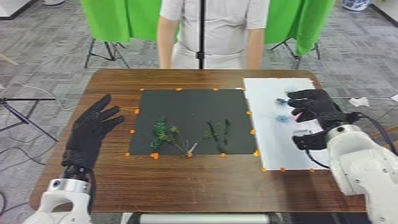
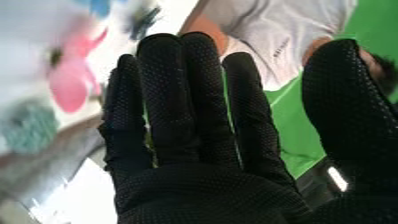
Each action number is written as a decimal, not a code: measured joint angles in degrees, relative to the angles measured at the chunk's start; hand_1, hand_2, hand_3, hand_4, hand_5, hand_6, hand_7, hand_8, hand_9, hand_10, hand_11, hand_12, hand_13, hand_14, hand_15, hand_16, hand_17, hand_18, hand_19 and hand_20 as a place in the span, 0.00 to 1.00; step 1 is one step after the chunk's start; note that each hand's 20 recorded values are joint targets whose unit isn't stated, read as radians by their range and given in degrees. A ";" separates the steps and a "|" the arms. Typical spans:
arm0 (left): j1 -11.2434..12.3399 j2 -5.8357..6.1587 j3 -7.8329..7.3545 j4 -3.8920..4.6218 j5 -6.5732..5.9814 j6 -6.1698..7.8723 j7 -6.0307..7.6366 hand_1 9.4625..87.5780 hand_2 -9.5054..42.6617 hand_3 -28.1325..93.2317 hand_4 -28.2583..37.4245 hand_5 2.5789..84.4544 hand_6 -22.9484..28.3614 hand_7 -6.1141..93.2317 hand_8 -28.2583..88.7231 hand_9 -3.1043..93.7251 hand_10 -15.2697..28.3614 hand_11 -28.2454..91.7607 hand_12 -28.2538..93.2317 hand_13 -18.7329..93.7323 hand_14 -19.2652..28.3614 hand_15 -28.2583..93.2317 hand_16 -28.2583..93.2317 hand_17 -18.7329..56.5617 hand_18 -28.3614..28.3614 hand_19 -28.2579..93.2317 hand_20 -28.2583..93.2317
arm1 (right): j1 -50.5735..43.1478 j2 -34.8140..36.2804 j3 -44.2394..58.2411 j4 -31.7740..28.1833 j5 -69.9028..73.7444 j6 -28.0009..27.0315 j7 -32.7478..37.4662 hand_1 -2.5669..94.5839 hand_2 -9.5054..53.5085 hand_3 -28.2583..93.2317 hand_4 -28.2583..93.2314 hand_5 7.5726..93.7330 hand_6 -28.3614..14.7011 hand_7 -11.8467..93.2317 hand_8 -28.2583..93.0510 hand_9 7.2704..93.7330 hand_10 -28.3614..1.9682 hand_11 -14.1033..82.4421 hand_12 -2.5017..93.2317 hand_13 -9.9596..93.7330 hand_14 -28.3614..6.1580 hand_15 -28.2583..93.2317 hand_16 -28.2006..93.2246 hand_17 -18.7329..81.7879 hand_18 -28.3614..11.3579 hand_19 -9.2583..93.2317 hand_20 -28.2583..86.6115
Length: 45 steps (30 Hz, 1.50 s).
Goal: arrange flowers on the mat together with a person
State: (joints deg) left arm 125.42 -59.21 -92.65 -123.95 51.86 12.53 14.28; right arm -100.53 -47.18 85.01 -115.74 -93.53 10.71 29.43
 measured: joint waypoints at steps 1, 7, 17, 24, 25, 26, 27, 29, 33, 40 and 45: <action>-0.01 0.00 0.00 0.00 0.00 0.02 0.06 0.16 0.27 0.88 0.00 0.38 0.52 0.18 0.17 0.37 0.72 0.40 0.31 0.39 0.91 0.57 0.19 0.12 0.95 0.60 0.34 | 0.86 0.45 -1.19 0.58 -1.72 -0.18 0.79 0.37 0.03 0.88 0.03 0.51 0.68 0.30 0.13 0.63 0.43 0.63 0.22 0.67 0.44 0.80 0.34 0.43 0.14 0.84 0.49; -0.06 0.26 0.04 0.00 -0.11 0.32 0.63 0.16 0.27 0.88 0.00 0.38 0.52 0.18 0.17 0.37 0.72 0.40 0.31 0.39 0.92 0.57 0.19 0.12 0.95 0.60 0.34 | 6.05 2.47 -8.81 4.60 -9.30 -2.00 4.12 0.39 0.02 0.87 0.04 0.52 0.69 0.30 0.13 0.64 0.44 0.62 0.22 0.69 0.46 0.79 0.34 0.43 0.14 0.85 0.48; -1.55 0.72 0.57 0.02 -0.24 0.64 1.18 0.16 0.27 0.88 0.00 0.38 0.52 0.18 0.17 0.37 0.72 0.41 0.31 0.39 0.91 0.57 0.19 0.12 0.95 0.60 0.34 | 14.73 3.83 -19.73 12.16 -17.64 -4.92 8.40 0.40 0.00 0.87 0.03 0.53 0.69 0.31 0.12 0.64 0.45 0.62 0.22 0.70 0.46 0.78 0.35 0.43 0.13 0.84 0.47; -1.78 1.28 1.14 0.04 -0.59 1.36 2.11 0.16 0.27 0.88 0.00 0.38 0.52 0.18 0.16 0.37 0.72 0.41 0.31 0.39 0.91 0.57 0.19 0.12 0.95 0.60 0.34 | 17.35 3.99 -23.21 14.76 -21.61 -6.18 9.68 0.43 0.00 0.86 0.03 0.56 0.72 0.35 0.12 0.66 0.47 0.59 0.22 0.71 0.48 0.76 0.35 0.43 0.13 0.84 0.46; -1.78 1.30 1.14 0.04 -0.62 1.42 2.18 0.16 0.27 0.88 0.00 0.38 0.52 0.18 0.16 0.37 0.72 0.41 0.31 0.39 0.91 0.57 0.19 0.12 0.95 0.60 0.34 | 17.56 4.08 -23.74 15.01 -22.45 -6.34 9.70 0.44 0.00 0.86 0.02 0.57 0.72 0.35 0.11 0.67 0.47 0.58 0.22 0.71 0.49 0.75 0.35 0.43 0.13 0.83 0.46; -1.78 1.30 1.14 0.04 -0.63 1.45 2.20 0.16 0.27 0.88 0.00 0.38 0.52 0.18 0.16 0.37 0.72 0.41 0.31 0.39 0.91 0.57 0.19 0.12 0.95 0.60 0.34 | 17.84 4.24 -24.46 15.24 -23.47 -6.50 9.70 0.45 0.00 0.85 0.02 0.58 0.73 0.37 0.11 0.68 0.51 0.56 0.22 0.72 0.50 0.73 0.35 0.43 0.13 0.82 0.45; -1.78 1.30 1.14 0.04 -0.63 1.45 2.20 0.16 0.27 0.88 0.00 0.38 0.52 0.18 0.16 0.37 0.72 0.41 0.31 0.39 0.91 0.57 0.19 0.12 0.95 0.60 0.34 | 18.19 4.41 -25.31 15.47 -24.66 -6.63 9.70 0.49 0.00 0.83 0.01 0.60 0.73 0.39 0.16 0.71 0.56 0.51 0.26 0.73 0.51 0.71 0.35 0.43 0.14 0.82 0.44; -1.82 1.30 1.14 0.05 -0.63 1.45 2.19 0.16 0.27 0.88 0.00 0.38 0.52 0.18 0.16 0.37 0.72 0.41 0.31 0.39 0.91 0.57 0.19 0.12 0.95 0.60 0.34 | 19.14 4.75 -27.05 15.92 -27.51 -6.68 9.70 0.54 0.00 0.80 0.00 0.63 0.72 0.41 0.20 0.76 0.60 0.45 0.31 0.75 0.54 0.69 0.36 0.45 0.16 0.82 0.44; -2.05 1.24 1.12 0.08 -0.63 1.45 2.11 0.16 0.27 0.88 0.00 0.38 0.52 0.18 0.16 0.37 0.72 0.41 0.31 0.39 0.91 0.57 0.19 0.12 0.95 0.60 0.34 | 21.86 5.28 -31.39 17.40 -33.18 -5.81 9.69 0.61 0.00 0.75 0.00 0.75 0.73 0.45 0.22 0.90 0.69 0.31 0.41 0.82 0.66 0.62 0.45 0.48 0.22 0.85 0.44; -2.37 1.23 1.10 0.08 -0.63 1.45 2.09 0.16 0.27 0.88 0.00 0.38 0.52 0.18 0.16 0.37 0.72 0.41 0.31 0.39 0.91 0.57 0.19 0.12 0.95 0.60 0.33 | 22.60 5.34 -34.36 18.59 -36.25 -1.62 9.65 0.65 0.00 0.75 0.00 0.82 0.74 0.43 0.23 0.96 0.75 0.30 0.42 0.86 0.70 0.62 0.47 0.50 0.28 0.87 0.44; -2.36 1.28 1.09 0.08 -0.63 1.47 2.29 0.17 0.27 0.88 0.00 0.38 0.53 0.18 0.16 0.37 0.72 0.41 0.31 0.39 0.91 0.57 0.19 0.12 0.95 0.60 0.33 | 20.86 5.23 -32.80 18.13 -36.28 0.92 9.06 0.65 0.00 0.75 0.00 0.83 0.73 0.42 0.24 0.97 0.75 0.31 0.43 0.87 0.69 0.63 0.48 0.51 0.31 0.87 0.44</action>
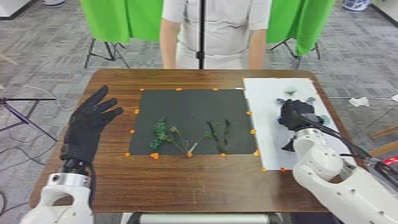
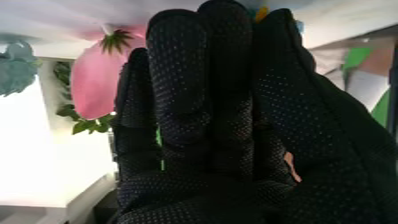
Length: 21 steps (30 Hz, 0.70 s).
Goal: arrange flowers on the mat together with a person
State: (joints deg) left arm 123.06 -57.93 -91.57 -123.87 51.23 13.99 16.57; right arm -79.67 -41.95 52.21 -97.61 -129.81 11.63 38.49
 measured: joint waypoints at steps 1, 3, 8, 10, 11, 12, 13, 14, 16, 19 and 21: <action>0.03 0.01 -0.05 0.00 0.00 0.00 0.13 0.17 0.27 0.88 0.00 0.38 0.53 0.18 0.17 0.37 0.72 0.40 0.31 0.39 0.91 0.57 0.19 0.12 0.95 0.60 0.34 | -0.63 -0.02 0.52 -0.47 0.01 0.92 -0.33 0.65 0.00 0.76 0.00 0.83 0.73 0.42 0.24 0.97 0.75 0.31 0.43 0.87 0.69 0.63 0.48 0.51 0.31 0.87 0.45; 0.19 0.02 -0.24 -0.02 0.00 -0.02 0.38 0.17 0.27 0.88 0.00 0.38 0.53 0.18 0.16 0.37 0.72 0.40 0.31 0.39 0.91 0.57 0.19 0.12 0.95 0.60 0.34 | -1.54 0.00 0.89 -1.98 0.18 3.19 -1.50 0.65 0.00 0.76 0.00 0.83 0.73 0.42 0.24 0.97 0.75 0.31 0.44 0.86 0.69 0.63 0.48 0.51 0.31 0.87 0.45; 0.71 0.02 -0.78 -0.06 0.00 -0.05 0.58 0.16 0.27 0.88 0.00 0.38 0.53 0.18 0.16 0.37 0.72 0.41 0.31 0.39 0.91 0.57 0.19 0.12 0.95 0.60 0.34 | 1.17 -0.45 -4.22 -6.90 1.78 6.35 -8.45 0.64 0.00 0.76 0.00 0.83 0.74 0.42 0.24 0.97 0.73 0.31 0.44 0.85 0.68 0.65 0.48 0.48 0.30 0.86 0.45; 0.85 0.02 -0.94 -0.07 0.00 -0.05 0.59 0.16 0.27 0.88 0.00 0.38 0.53 0.18 0.16 0.37 0.72 0.41 0.31 0.39 0.91 0.57 0.19 0.12 0.95 0.60 0.34 | 4.53 -1.77 -8.34 -7.82 2.45 6.41 -11.69 0.63 0.00 0.76 0.00 0.83 0.74 0.41 0.24 0.96 0.73 0.31 0.45 0.84 0.68 0.66 0.48 0.48 0.31 0.84 0.45; 0.90 0.02 -0.99 -0.07 0.00 -0.05 0.60 0.16 0.27 0.88 0.00 0.38 0.53 0.18 0.16 0.37 0.72 0.40 0.31 0.39 0.91 0.57 0.19 0.12 0.95 0.60 0.34 | 6.47 -2.92 -10.44 -7.88 2.65 6.41 -13.18 0.63 0.00 0.76 0.00 0.84 0.75 0.41 0.24 0.96 0.73 0.31 0.45 0.84 0.69 0.66 0.48 0.47 0.31 0.84 0.45; 0.91 0.01 -1.03 -0.07 0.00 -0.05 0.60 0.16 0.27 0.88 0.00 0.38 0.53 0.18 0.16 0.37 0.72 0.40 0.31 0.39 0.91 0.57 0.19 0.12 0.96 0.60 0.34 | 8.30 -4.30 -12.35 -7.81 2.71 6.33 -14.43 0.63 0.00 0.76 0.00 0.84 0.75 0.41 0.24 0.96 0.73 0.32 0.45 0.84 0.69 0.66 0.48 0.47 0.31 0.84 0.45; 0.90 -0.03 -1.07 -0.07 0.01 -0.05 0.60 0.16 0.27 0.88 0.00 0.38 0.53 0.18 0.16 0.37 0.72 0.41 0.31 0.39 0.91 0.57 0.19 0.12 0.96 0.60 0.34 | 10.13 -5.94 -14.17 -7.60 2.70 6.16 -15.53 0.63 0.00 0.76 0.00 0.84 0.75 0.41 0.24 0.96 0.73 0.32 0.45 0.84 0.69 0.67 0.47 0.47 0.31 0.84 0.45; 0.88 -0.08 -1.11 -0.07 0.01 -0.05 0.58 0.16 0.27 0.88 0.00 0.38 0.53 0.18 0.16 0.37 0.72 0.41 0.31 0.39 0.91 0.57 0.19 0.12 0.96 0.61 0.34 | 11.89 -7.78 -15.87 -7.17 2.53 5.92 -16.50 0.63 0.00 0.76 0.00 0.84 0.75 0.41 0.24 0.96 0.74 0.32 0.45 0.84 0.69 0.67 0.47 0.47 0.31 0.83 0.45; 0.77 -0.20 -1.25 -0.07 0.00 -0.08 0.50 0.16 0.27 0.88 0.00 0.38 0.53 0.18 0.16 0.37 0.72 0.41 0.31 0.39 0.91 0.57 0.19 0.12 0.96 0.61 0.34 | 15.04 -11.72 -18.89 -5.65 1.52 5.37 -18.09 0.63 0.00 0.76 0.00 0.83 0.76 0.41 0.24 0.96 0.74 0.33 0.46 0.84 0.69 0.67 0.47 0.46 0.31 0.83 0.45; 0.39 -0.45 -1.37 -0.05 0.00 -0.14 0.32 0.16 0.27 0.88 0.00 0.38 0.53 0.18 0.16 0.37 0.72 0.41 0.31 0.39 0.91 0.57 0.19 0.12 0.96 0.61 0.34 | 18.82 -17.85 -22.78 -2.20 -2.11 4.72 -20.09 0.63 0.00 0.76 0.00 0.83 0.76 0.41 0.24 0.95 0.74 0.34 0.46 0.83 0.69 0.68 0.47 0.46 0.31 0.82 0.45; -0.08 -0.57 -1.36 0.02 0.00 -0.24 0.07 0.16 0.27 0.88 0.00 0.38 0.53 0.18 0.16 0.37 0.72 0.41 0.31 0.39 0.91 0.57 0.19 0.12 0.96 0.61 0.34 | 20.69 -21.40 -25.27 -0.05 -5.09 4.50 -20.74 0.63 0.00 0.76 0.00 0.83 0.76 0.41 0.24 0.94 0.74 0.38 0.45 0.83 0.69 0.69 0.46 0.45 0.31 0.81 0.46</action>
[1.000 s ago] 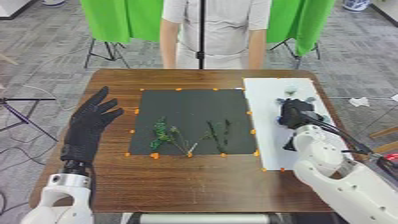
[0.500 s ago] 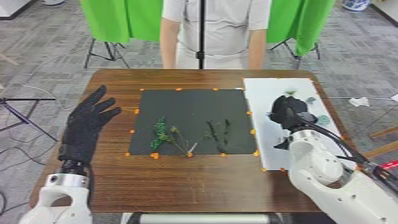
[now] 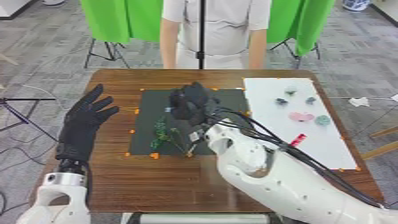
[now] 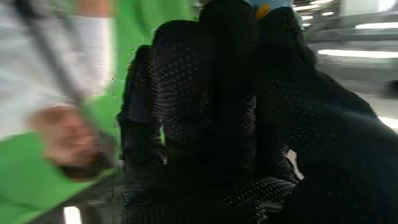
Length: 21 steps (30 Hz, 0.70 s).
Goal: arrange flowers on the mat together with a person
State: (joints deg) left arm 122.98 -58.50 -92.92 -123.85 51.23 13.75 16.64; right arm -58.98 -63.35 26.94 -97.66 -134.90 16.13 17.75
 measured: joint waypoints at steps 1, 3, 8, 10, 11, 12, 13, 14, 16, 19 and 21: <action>-0.32 -0.02 0.04 0.06 0.00 -0.04 -0.12 0.16 0.27 0.88 0.00 0.38 0.53 0.18 0.16 0.37 0.72 0.41 0.31 0.39 0.91 0.57 0.19 0.12 0.96 0.61 0.34 | 0.70 -1.50 -1.16 0.75 -0.98 -0.16 -0.06 0.62 0.00 0.76 0.00 0.83 0.77 0.41 0.24 0.94 0.74 0.38 0.45 0.83 0.68 0.70 0.46 0.45 0.31 0.81 0.46; -1.16 -0.02 0.24 0.27 0.00 -0.16 -0.45 0.16 0.27 0.88 0.00 0.38 0.53 0.18 0.16 0.37 0.72 0.41 0.31 0.39 0.91 0.57 0.19 0.12 0.96 0.61 0.34 | 1.57 -4.01 -3.25 1.62 -1.50 -0.40 0.00 0.62 0.00 0.75 0.00 0.83 0.77 0.41 0.24 0.93 0.73 0.40 0.44 0.83 0.68 0.71 0.46 0.45 0.31 0.81 0.47; -4.79 0.57 2.28 1.40 0.03 -0.54 -1.59 0.17 0.27 0.88 0.00 0.38 0.53 0.18 0.16 0.37 0.72 0.41 0.31 0.39 0.91 0.57 0.19 0.12 0.96 0.61 0.34 | 2.12 -7.90 -7.25 2.73 -1.47 -1.10 0.39 0.63 0.00 0.75 0.00 0.83 0.78 0.40 0.23 0.92 0.73 0.44 0.42 0.83 0.67 0.73 0.44 0.45 0.31 0.80 0.48; -6.57 0.94 3.32 1.91 0.12 -0.90 -2.10 0.17 0.26 0.88 0.00 0.38 0.53 0.18 0.16 0.37 0.72 0.41 0.31 0.39 0.91 0.57 0.19 0.12 0.96 0.61 0.34 | 1.77 -9.21 -7.34 3.83 -2.51 -1.57 0.07 0.62 0.00 0.75 0.00 0.82 0.78 0.39 0.22 0.91 0.73 0.46 0.42 0.83 0.67 0.73 0.43 0.44 0.32 0.80 0.48; -7.56 1.07 3.91 2.25 0.18 -1.18 -2.41 0.17 0.26 0.88 0.00 0.38 0.53 0.18 0.16 0.37 0.72 0.41 0.31 0.39 0.91 0.57 0.19 0.12 0.96 0.61 0.34 | 1.60 -9.83 -7.35 4.52 -3.45 -1.84 0.04 0.62 0.00 0.74 0.00 0.82 0.79 0.38 0.22 0.91 0.73 0.46 0.42 0.82 0.67 0.74 0.43 0.44 0.32 0.80 0.48; -8.56 1.14 4.45 2.59 0.25 -1.48 -2.73 0.17 0.27 0.88 0.00 0.38 0.53 0.18 0.16 0.37 0.72 0.41 0.31 0.39 0.91 0.57 0.19 0.12 0.96 0.61 0.34 | 1.50 -10.33 -7.42 5.17 -4.53 -2.12 0.06 0.62 0.00 0.74 0.00 0.82 0.79 0.38 0.22 0.90 0.73 0.47 0.42 0.82 0.67 0.74 0.43 0.44 0.32 0.80 0.48; -9.56 1.19 4.97 2.93 0.31 -1.78 -3.02 0.17 0.27 0.88 0.00 0.38 0.53 0.18 0.16 0.37 0.72 0.41 0.31 0.39 0.91 0.57 0.19 0.12 0.96 0.61 0.34 | 1.49 -10.74 -7.59 5.77 -5.74 -2.45 0.13 0.61 0.00 0.74 0.00 0.81 0.79 0.37 0.22 0.90 0.73 0.48 0.41 0.82 0.66 0.74 0.43 0.44 0.31 0.80 0.48; -10.54 1.21 5.46 3.25 0.37 -2.08 -3.30 0.17 0.27 0.88 0.00 0.38 0.53 0.18 0.16 0.37 0.72 0.41 0.31 0.39 0.91 0.57 0.19 0.12 0.96 0.61 0.34 | 1.49 -11.04 -7.75 6.27 -7.02 -2.92 0.22 0.61 0.00 0.74 0.00 0.80 0.79 0.36 0.22 0.89 0.73 0.48 0.41 0.81 0.66 0.75 0.42 0.43 0.31 0.79 0.48; -12.13 1.22 6.06 3.63 0.46 -2.56 -3.72 0.17 0.27 0.88 0.00 0.38 0.53 0.18 0.16 0.37 0.72 0.41 0.31 0.39 0.91 0.57 0.19 0.12 0.96 0.61 0.34 | 1.48 -11.31 -7.80 6.63 -9.07 -4.38 0.29 0.60 0.00 0.74 0.00 0.78 0.79 0.35 0.21 0.88 0.72 0.49 0.41 0.80 0.65 0.75 0.42 0.43 0.31 0.79 0.49; -13.41 1.21 6.17 3.69 0.59 -2.93 -3.96 0.17 0.26 0.88 0.00 0.38 0.53 0.18 0.16 0.37 0.72 0.41 0.31 0.39 0.91 0.57 0.19 0.12 0.96 0.61 0.34 | 1.30 -11.42 -7.29 6.63 -10.86 -7.61 0.11 0.59 0.00 0.72 0.00 0.75 0.78 0.34 0.21 0.85 0.71 0.50 0.40 0.78 0.65 0.76 0.41 0.42 0.31 0.79 0.49; -13.55 1.17 6.03 3.69 0.65 -3.02 -3.96 0.17 0.26 0.88 0.00 0.38 0.53 0.18 0.16 0.37 0.72 0.41 0.31 0.39 0.91 0.57 0.19 0.12 0.96 0.61 0.34 | 0.76 -11.52 -6.17 6.61 -12.14 -10.11 -0.34 0.56 0.00 0.74 0.00 0.73 0.78 0.32 0.20 0.83 0.69 0.52 0.38 0.77 0.63 0.76 0.41 0.41 0.30 0.78 0.49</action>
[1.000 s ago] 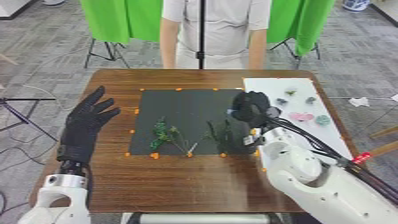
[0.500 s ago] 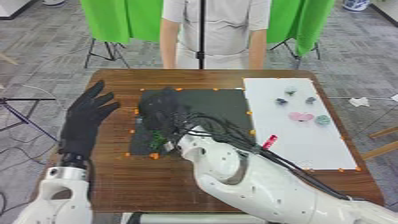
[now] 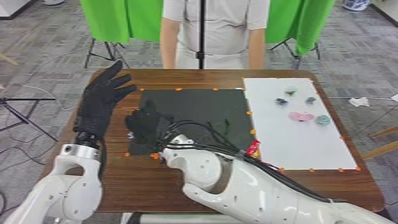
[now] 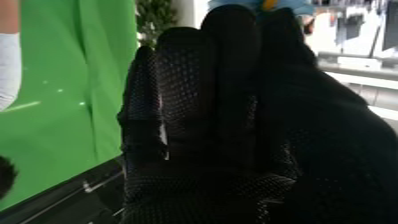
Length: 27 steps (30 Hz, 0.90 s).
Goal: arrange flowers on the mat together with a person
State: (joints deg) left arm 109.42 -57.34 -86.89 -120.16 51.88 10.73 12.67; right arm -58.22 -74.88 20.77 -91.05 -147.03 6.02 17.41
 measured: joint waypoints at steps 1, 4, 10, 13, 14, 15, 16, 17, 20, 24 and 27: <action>0.01 -0.02 -0.07 0.00 0.02 -0.01 0.00 0.17 0.27 0.88 0.00 0.38 0.53 0.18 0.16 0.37 0.72 0.41 0.31 0.39 0.91 0.57 0.19 0.12 0.96 0.61 0.34 | -0.42 -0.10 0.82 -0.01 -0.87 -1.33 -0.30 0.55 0.00 0.75 0.00 0.71 0.79 0.32 0.20 0.82 0.68 0.53 0.37 0.76 0.63 0.77 0.41 0.41 0.30 0.78 0.49; 0.10 -0.07 -0.21 0.00 0.11 -0.09 0.00 0.17 0.27 0.88 0.00 0.38 0.53 0.18 0.16 0.37 0.72 0.41 0.31 0.39 0.91 0.57 0.19 0.12 0.96 0.61 0.34 | -1.93 -0.47 3.51 -0.10 -2.93 -5.35 -1.19 0.53 0.00 0.76 0.00 0.68 0.79 0.30 0.16 0.78 0.65 0.55 0.35 0.74 0.61 0.77 0.40 0.40 0.29 0.78 0.49; 0.43 -0.57 -0.54 0.00 0.41 -0.46 -0.12 0.17 0.27 0.88 0.00 0.38 0.53 0.18 0.16 0.37 0.72 0.41 0.31 0.39 0.91 0.57 0.19 0.12 0.96 0.61 0.34 | -2.42 -0.51 3.20 0.05 -3.21 -6.89 -0.58 0.52 0.00 0.77 0.00 0.65 0.78 0.30 0.12 0.77 0.63 0.57 0.33 0.74 0.60 0.78 0.39 0.40 0.28 0.78 0.49; 0.55 -0.72 -0.56 0.00 0.49 -0.54 -0.13 0.17 0.27 0.88 0.00 0.38 0.53 0.18 0.16 0.37 0.72 0.41 0.31 0.39 0.91 0.57 0.19 0.12 0.96 0.61 0.34 | -2.09 -0.49 2.26 0.09 -2.68 -6.16 0.25 0.52 0.00 0.77 0.00 0.65 0.78 0.30 0.12 0.76 0.62 0.57 0.32 0.73 0.59 0.78 0.39 0.39 0.28 0.78 0.50; 0.63 -0.76 -0.61 0.00 0.52 -0.54 -0.13 0.17 0.27 0.88 0.00 0.38 0.53 0.18 0.16 0.37 0.72 0.41 0.31 0.39 0.91 0.57 0.19 0.12 0.96 0.61 0.34 | -2.02 -0.49 2.13 0.09 -2.54 -5.91 0.43 0.52 0.00 0.77 0.00 0.65 0.77 0.30 0.12 0.76 0.62 0.57 0.32 0.73 0.59 0.78 0.39 0.39 0.28 0.78 0.50; 0.77 -0.78 -0.71 -0.01 0.54 -0.54 -0.13 0.17 0.27 0.88 0.00 0.38 0.53 0.18 0.16 0.37 0.72 0.41 0.31 0.39 0.91 0.57 0.19 0.12 0.96 0.61 0.34 | -1.97 -0.49 2.08 0.06 -2.43 -5.70 0.56 0.52 0.00 0.77 0.00 0.65 0.78 0.30 0.12 0.76 0.62 0.58 0.32 0.73 0.59 0.78 0.39 0.39 0.28 0.78 0.50; 0.96 -0.80 -0.86 -0.03 0.54 -0.54 -0.12 0.17 0.27 0.88 0.00 0.38 0.53 0.18 0.16 0.37 0.72 0.41 0.31 0.39 0.91 0.57 0.19 0.12 0.96 0.61 0.34 | -1.93 -0.49 2.08 0.00 -2.34 -5.53 0.60 0.51 0.00 0.77 0.00 0.65 0.78 0.30 0.12 0.76 0.62 0.58 0.31 0.73 0.59 0.78 0.39 0.39 0.27 0.78 0.50; 1.23 -0.81 -1.07 -0.10 0.55 -0.52 -0.10 0.17 0.27 0.88 0.00 0.38 0.53 0.18 0.16 0.37 0.72 0.41 0.31 0.39 0.91 0.57 0.19 0.12 0.96 0.61 0.34 | -1.89 -0.48 2.10 -0.09 -2.23 -5.37 0.60 0.51 0.00 0.77 0.00 0.65 0.78 0.30 0.12 0.76 0.62 0.58 0.31 0.73 0.59 0.78 0.39 0.39 0.27 0.78 0.50; 2.32 -0.89 -1.91 -0.44 0.57 -0.41 0.02 0.17 0.27 0.88 0.00 0.38 0.53 0.18 0.16 0.37 0.72 0.41 0.31 0.39 0.91 0.57 0.19 0.12 0.96 0.61 0.34 | -1.71 -0.35 2.23 -0.61 -1.91 -4.87 0.44 0.49 0.00 0.79 0.00 0.64 0.78 0.30 0.12 0.74 0.60 0.59 0.31 0.72 0.59 0.78 0.39 0.38 0.27 0.78 0.50; 3.70 -0.89 -2.82 -0.98 0.57 -0.25 0.13 0.17 0.27 0.88 0.00 0.38 0.53 0.18 0.16 0.37 0.72 0.41 0.31 0.39 0.91 0.57 0.19 0.12 0.96 0.61 0.34 | -1.16 -0.08 2.66 -1.25 -0.90 -5.06 -0.34 0.42 0.00 0.84 0.00 0.61 0.78 0.29 0.12 0.70 0.56 0.63 0.27 0.71 0.58 0.79 0.39 0.38 0.27 0.77 0.50; 4.65 -0.90 -3.19 -1.49 0.55 0.38 0.41 0.17 0.27 0.88 0.00 0.38 0.53 0.18 0.16 0.37 0.72 0.41 0.31 0.39 0.91 0.57 0.19 0.12 0.96 0.61 0.34 | -1.08 0.36 3.51 -2.47 0.24 -6.61 -1.19 0.41 0.00 0.84 0.00 0.60 0.77 0.29 0.12 0.69 0.55 0.63 0.26 0.70 0.55 0.79 0.39 0.37 0.26 0.76 0.50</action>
State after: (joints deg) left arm 114.07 -58.23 -90.09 -121.65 52.43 11.11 13.08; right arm -59.30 -74.52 24.29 -93.52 -146.79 -0.59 16.22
